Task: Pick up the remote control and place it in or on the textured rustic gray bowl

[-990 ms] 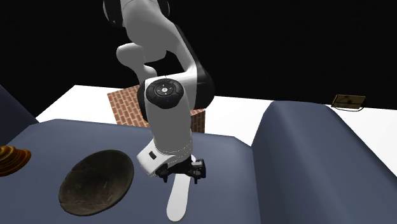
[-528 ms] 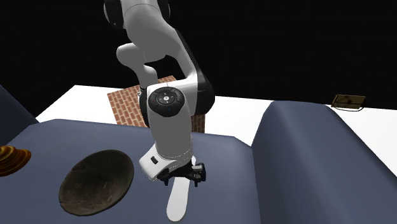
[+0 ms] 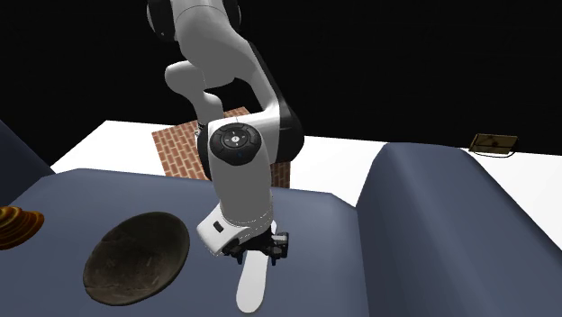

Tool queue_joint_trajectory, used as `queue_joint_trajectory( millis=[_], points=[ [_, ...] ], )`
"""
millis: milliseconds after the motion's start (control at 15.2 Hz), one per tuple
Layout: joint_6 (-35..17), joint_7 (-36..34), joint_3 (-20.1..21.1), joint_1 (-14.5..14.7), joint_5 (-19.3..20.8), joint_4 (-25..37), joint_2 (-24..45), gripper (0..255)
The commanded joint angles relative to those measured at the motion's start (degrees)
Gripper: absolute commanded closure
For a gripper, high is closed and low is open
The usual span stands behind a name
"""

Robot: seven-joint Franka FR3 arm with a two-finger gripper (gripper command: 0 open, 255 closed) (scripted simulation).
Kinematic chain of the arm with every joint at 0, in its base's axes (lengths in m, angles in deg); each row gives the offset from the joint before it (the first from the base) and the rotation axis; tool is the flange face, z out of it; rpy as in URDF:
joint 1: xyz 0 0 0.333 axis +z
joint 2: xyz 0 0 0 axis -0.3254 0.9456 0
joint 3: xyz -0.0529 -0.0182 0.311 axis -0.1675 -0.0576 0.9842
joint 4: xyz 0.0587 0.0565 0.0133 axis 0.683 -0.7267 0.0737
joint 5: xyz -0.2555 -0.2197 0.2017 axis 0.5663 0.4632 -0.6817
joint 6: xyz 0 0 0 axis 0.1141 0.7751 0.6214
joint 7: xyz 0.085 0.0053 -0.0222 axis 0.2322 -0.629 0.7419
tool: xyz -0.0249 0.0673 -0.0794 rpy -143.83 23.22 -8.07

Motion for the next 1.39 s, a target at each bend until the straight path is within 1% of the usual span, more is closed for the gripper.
queue_joint_trajectory(
  millis=[0, 264, 1320],
  points=[
    [-0.01, 0.01, 0.00, 0.00, 0.00, 0.00, 0.00, 255],
    [-0.02, 0.00, 0.00, 0.00, 0.00, -0.01, 0.01, 255],
    [10.38, -0.51, -0.27, 0.05, 0.56, 6.39, -4.01, 255]
  ],
)
